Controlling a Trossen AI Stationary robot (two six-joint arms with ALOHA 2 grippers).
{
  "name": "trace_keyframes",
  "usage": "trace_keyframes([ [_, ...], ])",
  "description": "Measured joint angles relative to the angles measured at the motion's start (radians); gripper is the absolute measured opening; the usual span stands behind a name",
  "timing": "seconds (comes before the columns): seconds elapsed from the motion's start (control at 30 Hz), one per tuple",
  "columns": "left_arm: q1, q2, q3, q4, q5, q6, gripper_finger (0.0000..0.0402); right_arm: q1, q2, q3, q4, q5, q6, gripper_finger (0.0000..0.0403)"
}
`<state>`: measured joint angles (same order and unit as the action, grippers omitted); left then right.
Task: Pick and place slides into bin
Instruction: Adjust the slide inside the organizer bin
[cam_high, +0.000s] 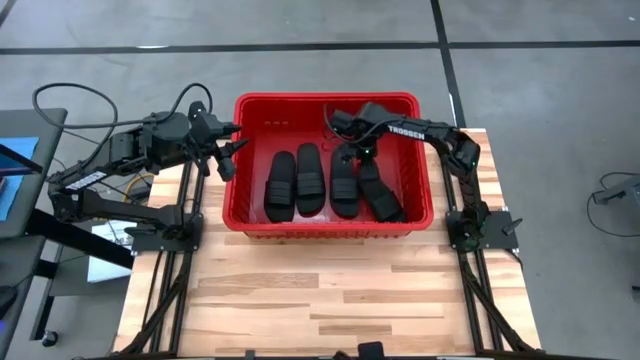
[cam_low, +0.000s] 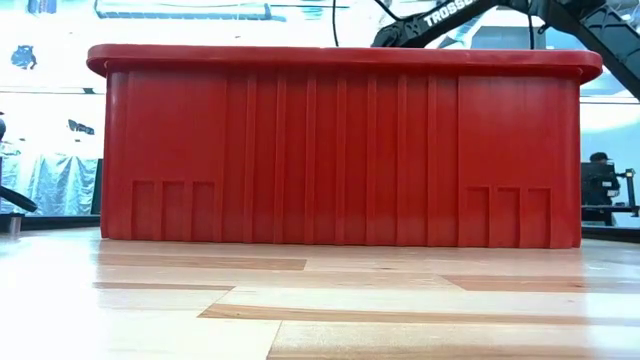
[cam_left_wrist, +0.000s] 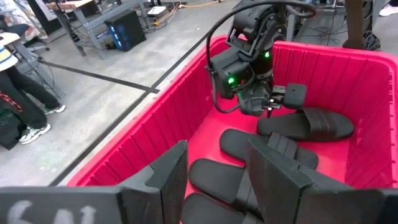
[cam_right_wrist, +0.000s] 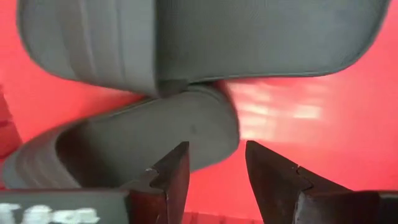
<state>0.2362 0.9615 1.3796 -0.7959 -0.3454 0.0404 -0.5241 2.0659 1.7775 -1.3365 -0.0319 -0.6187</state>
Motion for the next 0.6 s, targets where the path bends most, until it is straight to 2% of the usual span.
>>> trace_keyframes([
  [0.13, 0.000, 0.000, 0.000, 0.000, 0.020, -0.003, 0.0154, -0.004, 0.000, 0.000, -0.001, 0.001, -0.018, 0.0147],
  [0.23, 0.000, 0.000, 0.000, 0.000, 0.033, -0.005, 0.0154, -0.002, 0.000, -0.002, 0.001, -0.042, -0.018, 0.0144],
  [0.6, 0.000, 0.000, 0.000, 0.001, 0.034, -0.006, 0.0154, 0.004, 0.000, -0.151, 0.084, -0.050, 0.006, 0.0145],
])
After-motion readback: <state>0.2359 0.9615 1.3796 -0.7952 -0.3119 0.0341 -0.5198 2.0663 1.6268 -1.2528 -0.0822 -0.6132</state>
